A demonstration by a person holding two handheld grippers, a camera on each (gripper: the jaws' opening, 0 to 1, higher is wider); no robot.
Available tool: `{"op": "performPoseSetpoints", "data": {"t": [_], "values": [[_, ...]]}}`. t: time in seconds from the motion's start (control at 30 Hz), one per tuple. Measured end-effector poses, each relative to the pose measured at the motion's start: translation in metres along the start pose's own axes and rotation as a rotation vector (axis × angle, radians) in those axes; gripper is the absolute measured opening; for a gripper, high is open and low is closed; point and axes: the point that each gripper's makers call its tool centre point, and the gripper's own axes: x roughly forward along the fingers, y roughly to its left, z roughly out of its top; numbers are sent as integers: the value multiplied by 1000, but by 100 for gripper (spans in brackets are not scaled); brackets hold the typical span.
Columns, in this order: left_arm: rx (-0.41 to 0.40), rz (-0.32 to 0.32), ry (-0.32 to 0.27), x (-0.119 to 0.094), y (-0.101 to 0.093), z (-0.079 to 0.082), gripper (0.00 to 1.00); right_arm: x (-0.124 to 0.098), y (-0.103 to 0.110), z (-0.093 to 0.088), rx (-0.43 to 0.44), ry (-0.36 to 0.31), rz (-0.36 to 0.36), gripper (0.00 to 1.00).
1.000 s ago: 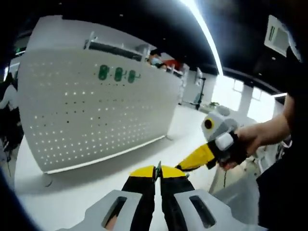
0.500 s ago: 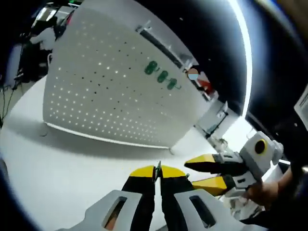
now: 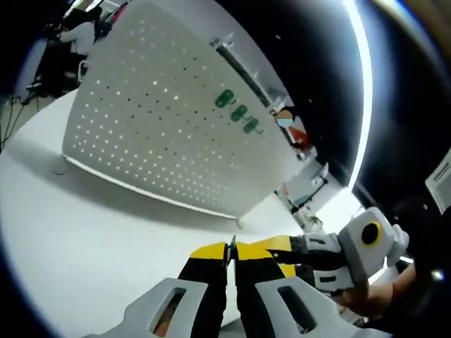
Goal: Insert the hook assembly into the mounting plate slot until the hook locks in place.
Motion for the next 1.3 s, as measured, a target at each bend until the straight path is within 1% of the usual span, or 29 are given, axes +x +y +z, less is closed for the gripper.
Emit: {"op": "performPoseSetpoints", "data": {"t": [0.07,0.2,0.27,0.3,0.43,0.53,0.67,0.7,0.73,0.8,0.9,0.93,0.97,1.0,1.03,1.07,1.1,1.13,1.17,1.2,1.23,1.27,1.3], "values": [[-4,1,-2,-1,0,0,2,-1,1,0,-8,4,2,4],[-46,-15,-12,-3,-1,2,2,-3,1,3,12,-7,-3,3],[-59,-16,-21,-4,-1,3,2,-2,4,5,-5,-9,3,1],[-68,-18,-22,-4,-2,3,2,-1,5,4,1,-4,3,1],[-70,-23,-28,-7,-4,4,2,-3,6,7,-11,-13,-3,0],[-94,-32,-24,-8,-5,2,2,-5,9,7,-7,-15,-1,0],[-107,-54,-28,-8,-8,2,3,-9,7,8,44,-32,-2,0],[-95,-59,-30,-7,-9,2,3,-9,6,8,55,-33,-1,0],[-30,-66,-34,-7,-10,3,3,-10,6,8,57,-33,0,0],[39,-64,-37,-6,-13,4,4,-11,4,9,71,-39,-1,0],[41,-63,-35,-5,-14,5,5,-11,2,8,88,-41,-1,0],[77,-64,-39,-6,-14,7,5,-11,1,8,95,-43,1,0],[115,-60,-70,-6,-14,13,6,-11,-1,8,100,-44,-3,0],[169,-55,-117,-8,-15,21,9,-11,-2,8,103,-46,-7,0],[161,-51,-169,-11,-16,31,13,-12,-4,8,108,-47,-9,0],[130,-66,-190,-13,-18,35,18,-13,-5,9,114,-51,-14,0],[129,-73,-197,-17,-18,39,23,-14,-9,10,132,-64,-24,0],[157,-64,-192,-18,-16,40,25,-14,-10,11,139,-68,-28,0],[204,-46,-182,-19,-13,41,29,-15,-12,11,151,-74,-32,0],[257,-30,-159,-20,-11,39,35,-15,-15,11,166,-78,-35,0],[277,-31,-152,-21,-12,38,41,-15,-18,11,187,-87,-40,0],[282,-39,-153,-21,-14,37,46,-15,-20,10,203,-90,-44,0],[306,-47,-167,-23,-17,39,55,-16,-23,11,238,-101,-44,0]]}}
